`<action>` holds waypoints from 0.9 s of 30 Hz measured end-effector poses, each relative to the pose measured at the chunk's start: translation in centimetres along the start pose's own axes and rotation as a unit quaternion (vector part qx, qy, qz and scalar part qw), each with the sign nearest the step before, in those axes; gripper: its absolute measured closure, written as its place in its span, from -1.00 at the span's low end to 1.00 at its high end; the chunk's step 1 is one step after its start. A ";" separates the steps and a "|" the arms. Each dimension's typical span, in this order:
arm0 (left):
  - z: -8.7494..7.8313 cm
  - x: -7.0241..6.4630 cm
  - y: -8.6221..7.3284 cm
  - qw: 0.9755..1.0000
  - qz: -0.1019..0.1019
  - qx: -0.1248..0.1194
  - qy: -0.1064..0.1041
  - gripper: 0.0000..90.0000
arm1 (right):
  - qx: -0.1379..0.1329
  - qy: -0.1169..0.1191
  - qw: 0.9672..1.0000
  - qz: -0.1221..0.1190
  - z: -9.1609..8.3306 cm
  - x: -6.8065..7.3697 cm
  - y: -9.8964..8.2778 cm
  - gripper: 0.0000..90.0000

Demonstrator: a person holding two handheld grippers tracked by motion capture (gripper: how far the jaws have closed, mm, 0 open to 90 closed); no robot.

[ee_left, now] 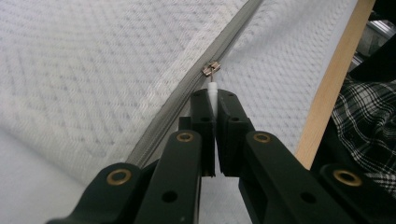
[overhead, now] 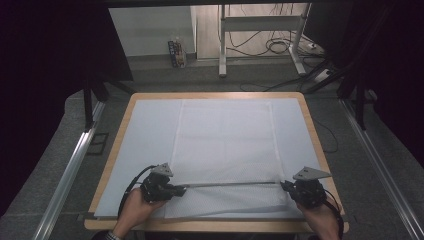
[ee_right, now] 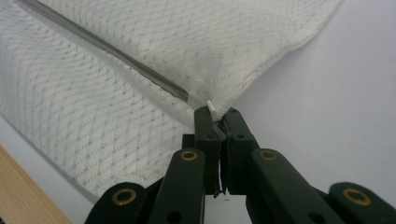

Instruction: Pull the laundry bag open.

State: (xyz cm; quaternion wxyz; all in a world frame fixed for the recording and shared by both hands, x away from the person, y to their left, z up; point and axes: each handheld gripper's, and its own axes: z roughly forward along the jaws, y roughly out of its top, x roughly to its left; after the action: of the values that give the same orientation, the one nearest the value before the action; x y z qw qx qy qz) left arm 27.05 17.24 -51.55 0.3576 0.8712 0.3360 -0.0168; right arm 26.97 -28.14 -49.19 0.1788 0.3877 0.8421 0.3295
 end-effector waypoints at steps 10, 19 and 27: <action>-0.8 0.2 -0.8 1.000 -0.007 0.001 0.008 0.95 | 0.002 0.002 1.000 -0.002 0.0 -0.1 0.0 0.91; -1.8 0.9 -1.7 1.000 -0.021 -0.004 0.018 0.95 | 0.005 -0.003 1.000 -0.001 0.0 -0.1 -0.1 0.91; -2.2 1.1 -2.3 1.000 -0.025 -0.005 0.018 0.95 | 0.007 -0.005 1.000 -0.002 0.0 -0.1 0.0 0.91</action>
State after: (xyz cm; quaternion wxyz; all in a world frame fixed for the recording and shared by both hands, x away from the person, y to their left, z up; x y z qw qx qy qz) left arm 26.05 20.42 -51.60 0.3552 0.8609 0.3641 -0.0084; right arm 27.02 -28.22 -49.24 0.1807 0.3884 0.8445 0.3215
